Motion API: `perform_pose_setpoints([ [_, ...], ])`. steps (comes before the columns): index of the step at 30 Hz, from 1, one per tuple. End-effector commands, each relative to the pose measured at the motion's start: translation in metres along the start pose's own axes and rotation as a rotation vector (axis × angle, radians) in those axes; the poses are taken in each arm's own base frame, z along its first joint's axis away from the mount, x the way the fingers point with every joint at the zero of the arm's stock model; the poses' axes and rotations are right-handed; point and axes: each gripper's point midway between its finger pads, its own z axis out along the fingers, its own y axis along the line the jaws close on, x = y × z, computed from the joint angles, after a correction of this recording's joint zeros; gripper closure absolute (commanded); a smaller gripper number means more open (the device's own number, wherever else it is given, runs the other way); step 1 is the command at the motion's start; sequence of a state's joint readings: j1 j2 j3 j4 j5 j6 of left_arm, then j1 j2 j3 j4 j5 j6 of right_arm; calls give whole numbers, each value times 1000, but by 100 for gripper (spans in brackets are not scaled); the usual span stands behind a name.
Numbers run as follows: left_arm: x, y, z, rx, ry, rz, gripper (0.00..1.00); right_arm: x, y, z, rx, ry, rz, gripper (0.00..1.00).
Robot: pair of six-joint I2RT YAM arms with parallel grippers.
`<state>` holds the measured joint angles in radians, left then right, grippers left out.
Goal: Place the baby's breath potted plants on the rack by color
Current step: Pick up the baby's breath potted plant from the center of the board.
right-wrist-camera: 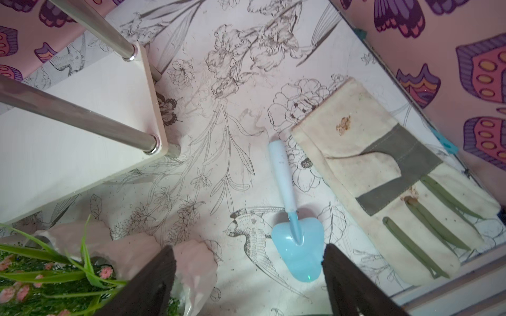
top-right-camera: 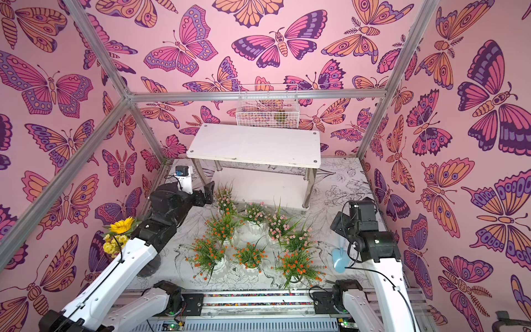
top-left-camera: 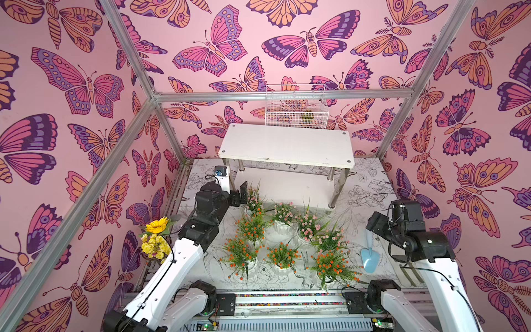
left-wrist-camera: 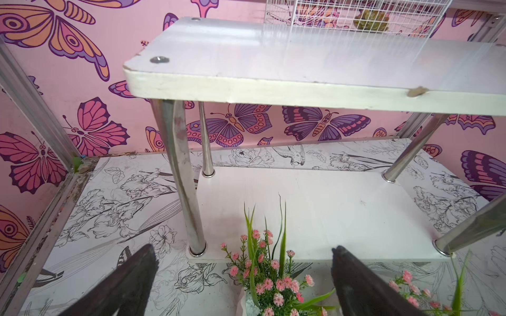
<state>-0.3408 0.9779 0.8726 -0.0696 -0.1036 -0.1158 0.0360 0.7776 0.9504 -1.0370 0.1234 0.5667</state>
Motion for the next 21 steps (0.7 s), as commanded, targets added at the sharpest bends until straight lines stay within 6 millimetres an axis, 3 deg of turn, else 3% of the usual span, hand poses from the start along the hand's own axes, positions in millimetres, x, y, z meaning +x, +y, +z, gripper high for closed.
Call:
perform_pose_setpoints([
  [1,-4,-8,-4,38,16,12,0,37,-3,8,-5,148,36,18],
  [4,-2,-8,-6,40,24,9,0,57,-5,10,-4,206,56,21],
  [10,3,-9,-9,48,35,-7,0,79,-14,-5,10,230,60,24],
  [21,7,-13,-9,70,56,-19,0,122,-7,17,24,338,-43,31],
])
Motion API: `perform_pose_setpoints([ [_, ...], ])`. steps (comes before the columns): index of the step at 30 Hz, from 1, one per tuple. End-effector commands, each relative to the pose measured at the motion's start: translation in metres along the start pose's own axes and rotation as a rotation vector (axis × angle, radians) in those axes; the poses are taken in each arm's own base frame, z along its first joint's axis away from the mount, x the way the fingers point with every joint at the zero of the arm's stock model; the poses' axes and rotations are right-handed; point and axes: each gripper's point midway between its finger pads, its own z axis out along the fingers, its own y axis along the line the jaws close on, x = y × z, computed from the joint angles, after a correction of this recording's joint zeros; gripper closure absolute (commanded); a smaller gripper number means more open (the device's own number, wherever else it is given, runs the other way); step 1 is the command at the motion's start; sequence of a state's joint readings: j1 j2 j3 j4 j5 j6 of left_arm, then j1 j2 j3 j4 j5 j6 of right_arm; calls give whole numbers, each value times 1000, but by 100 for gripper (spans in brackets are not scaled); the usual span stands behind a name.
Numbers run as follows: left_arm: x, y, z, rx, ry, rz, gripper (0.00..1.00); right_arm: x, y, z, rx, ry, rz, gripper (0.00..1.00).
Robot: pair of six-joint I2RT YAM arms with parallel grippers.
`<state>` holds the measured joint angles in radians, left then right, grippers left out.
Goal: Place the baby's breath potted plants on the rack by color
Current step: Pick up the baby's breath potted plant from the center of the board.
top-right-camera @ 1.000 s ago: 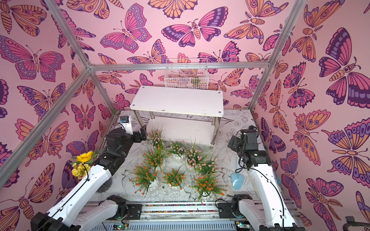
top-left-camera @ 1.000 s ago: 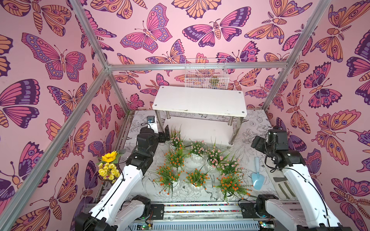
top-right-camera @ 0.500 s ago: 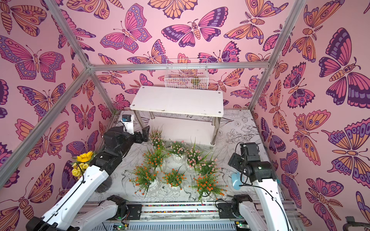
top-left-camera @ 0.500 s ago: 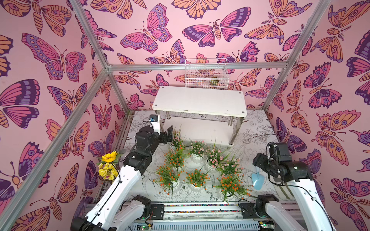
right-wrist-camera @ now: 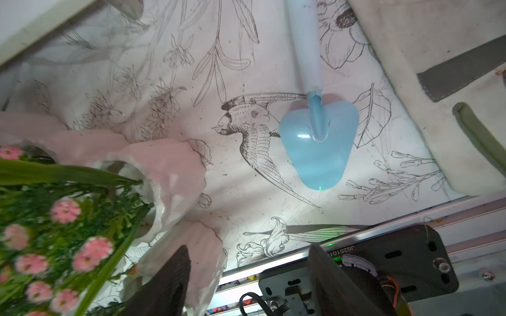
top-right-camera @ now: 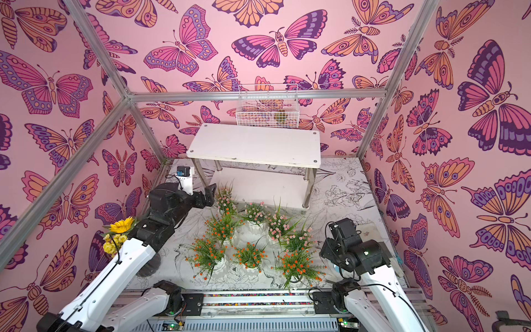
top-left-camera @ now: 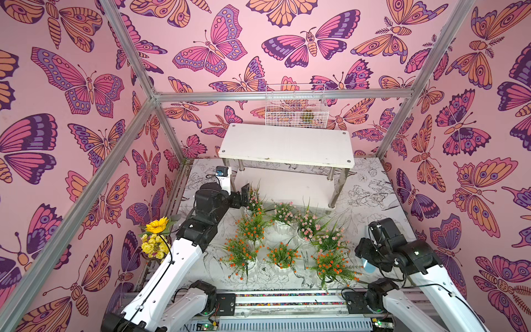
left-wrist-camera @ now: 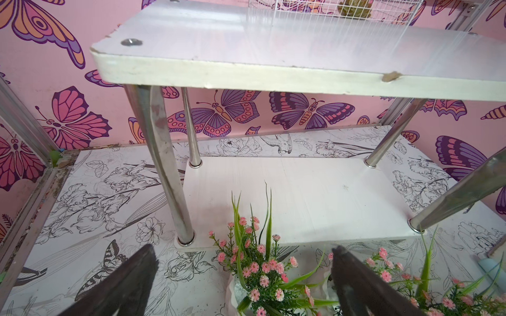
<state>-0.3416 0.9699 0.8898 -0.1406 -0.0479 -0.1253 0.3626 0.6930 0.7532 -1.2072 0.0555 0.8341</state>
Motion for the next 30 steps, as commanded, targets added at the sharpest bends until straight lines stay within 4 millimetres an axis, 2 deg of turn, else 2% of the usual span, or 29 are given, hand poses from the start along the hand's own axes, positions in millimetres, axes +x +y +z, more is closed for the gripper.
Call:
perform_pose_setpoints([
  [1,-1,-5,-5,21,6,-13,0,6,0,6,21,13,2,32],
  [13,-4,-16,-17,81,1,-58,0,34,11,16,-26,47,-131,41],
  [19,-3,-16,-24,76,0,-63,0,42,24,17,-53,41,-212,45],
  [30,2,-18,-25,89,20,-84,0,59,51,20,-108,58,-350,51],
])
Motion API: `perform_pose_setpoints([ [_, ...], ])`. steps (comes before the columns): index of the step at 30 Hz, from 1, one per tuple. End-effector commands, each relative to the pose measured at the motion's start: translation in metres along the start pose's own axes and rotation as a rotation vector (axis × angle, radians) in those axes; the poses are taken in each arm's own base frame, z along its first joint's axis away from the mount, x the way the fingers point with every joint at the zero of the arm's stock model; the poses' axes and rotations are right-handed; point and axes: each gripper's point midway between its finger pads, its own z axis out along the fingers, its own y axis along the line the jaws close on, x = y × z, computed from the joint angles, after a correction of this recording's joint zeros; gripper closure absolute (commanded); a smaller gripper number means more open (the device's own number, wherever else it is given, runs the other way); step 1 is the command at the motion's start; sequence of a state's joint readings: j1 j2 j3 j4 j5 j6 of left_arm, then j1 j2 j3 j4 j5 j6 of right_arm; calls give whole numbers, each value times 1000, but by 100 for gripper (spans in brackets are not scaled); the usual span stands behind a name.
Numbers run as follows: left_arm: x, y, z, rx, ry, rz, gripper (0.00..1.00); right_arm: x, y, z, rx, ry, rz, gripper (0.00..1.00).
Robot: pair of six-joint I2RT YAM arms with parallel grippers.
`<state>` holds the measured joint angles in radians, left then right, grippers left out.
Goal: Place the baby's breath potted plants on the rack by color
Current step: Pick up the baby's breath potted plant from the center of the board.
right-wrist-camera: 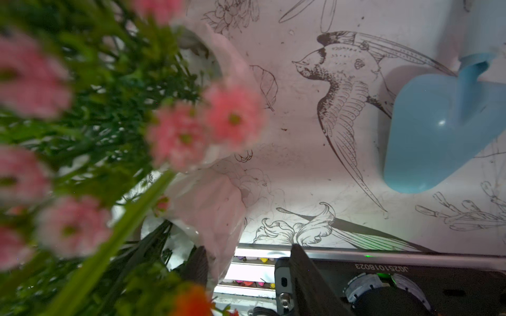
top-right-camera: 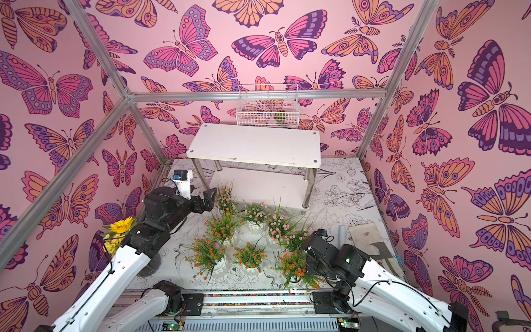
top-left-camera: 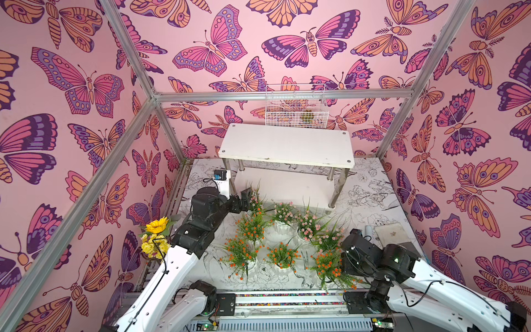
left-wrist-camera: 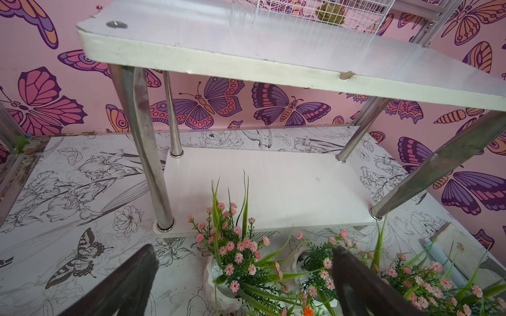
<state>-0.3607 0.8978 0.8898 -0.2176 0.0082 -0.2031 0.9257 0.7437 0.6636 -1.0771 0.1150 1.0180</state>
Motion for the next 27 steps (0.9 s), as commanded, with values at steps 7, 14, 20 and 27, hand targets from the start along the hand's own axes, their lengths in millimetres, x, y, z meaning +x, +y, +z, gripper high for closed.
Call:
perform_pose_setpoints([
  [7,-1,-4,-5,17,7,-12,0,1,15,7,-22,1,-36,56],
  [14,-3,-5,-4,19,8,-16,0,10,13,13,-20,34,-44,64],
  [20,-3,-7,-3,26,11,-20,0,17,10,18,-19,56,-50,69],
  [27,-4,-7,-5,25,7,-19,0,23,7,24,-6,77,-56,72],
])
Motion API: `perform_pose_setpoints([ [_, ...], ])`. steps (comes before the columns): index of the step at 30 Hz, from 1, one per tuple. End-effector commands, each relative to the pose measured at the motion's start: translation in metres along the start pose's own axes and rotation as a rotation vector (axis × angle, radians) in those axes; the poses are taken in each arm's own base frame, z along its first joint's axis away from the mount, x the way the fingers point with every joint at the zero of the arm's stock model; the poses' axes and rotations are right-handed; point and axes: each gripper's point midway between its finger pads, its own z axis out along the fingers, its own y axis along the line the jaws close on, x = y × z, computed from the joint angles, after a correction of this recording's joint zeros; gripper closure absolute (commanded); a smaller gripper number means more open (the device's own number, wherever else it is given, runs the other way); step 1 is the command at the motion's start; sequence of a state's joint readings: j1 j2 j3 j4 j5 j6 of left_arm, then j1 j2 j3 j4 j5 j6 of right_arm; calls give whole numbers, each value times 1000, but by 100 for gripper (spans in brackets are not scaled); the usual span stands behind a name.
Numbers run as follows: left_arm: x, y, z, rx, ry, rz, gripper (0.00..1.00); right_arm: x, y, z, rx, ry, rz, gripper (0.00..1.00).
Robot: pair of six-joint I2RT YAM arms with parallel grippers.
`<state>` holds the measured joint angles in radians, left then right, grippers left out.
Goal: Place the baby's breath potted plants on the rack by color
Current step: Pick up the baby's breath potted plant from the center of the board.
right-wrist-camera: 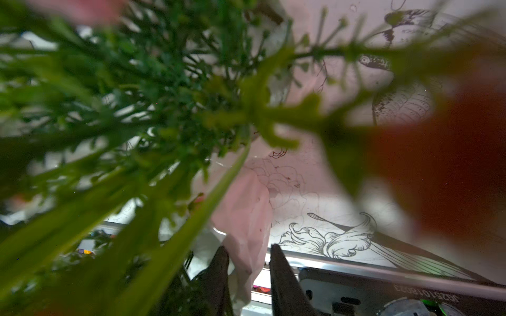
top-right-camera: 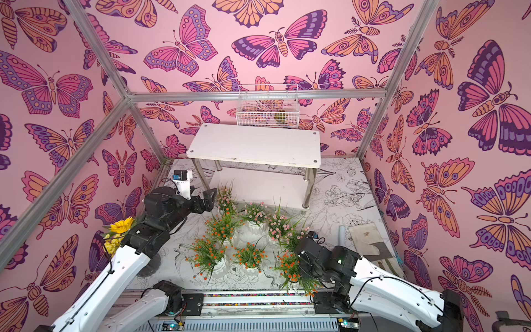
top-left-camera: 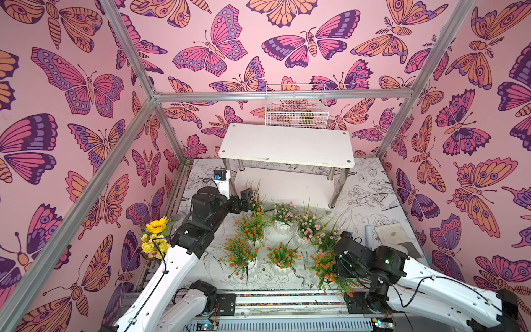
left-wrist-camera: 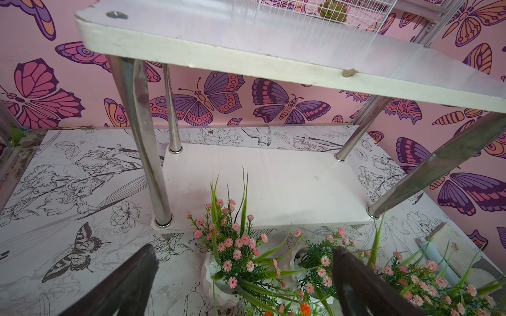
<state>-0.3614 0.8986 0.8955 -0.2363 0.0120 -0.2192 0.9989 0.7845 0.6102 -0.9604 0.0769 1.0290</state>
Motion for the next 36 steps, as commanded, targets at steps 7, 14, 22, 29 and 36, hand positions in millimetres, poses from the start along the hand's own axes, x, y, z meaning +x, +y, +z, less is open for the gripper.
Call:
perform_pose_setpoints([
  [7,-4,-5,-4,17,-2,2,0,13,-11,13,51,51,0,73],
  [14,-2,-3,-4,7,5,4,0,15,-12,17,62,60,-1,84],
  [22,-1,-3,-2,6,8,4,0,18,-15,13,59,68,-12,97],
  [29,-4,-4,-4,11,1,2,0,15,-15,-18,5,35,-32,100],
  [36,-4,-7,0,24,12,-2,0,9,-14,-46,-13,7,-45,100],
])
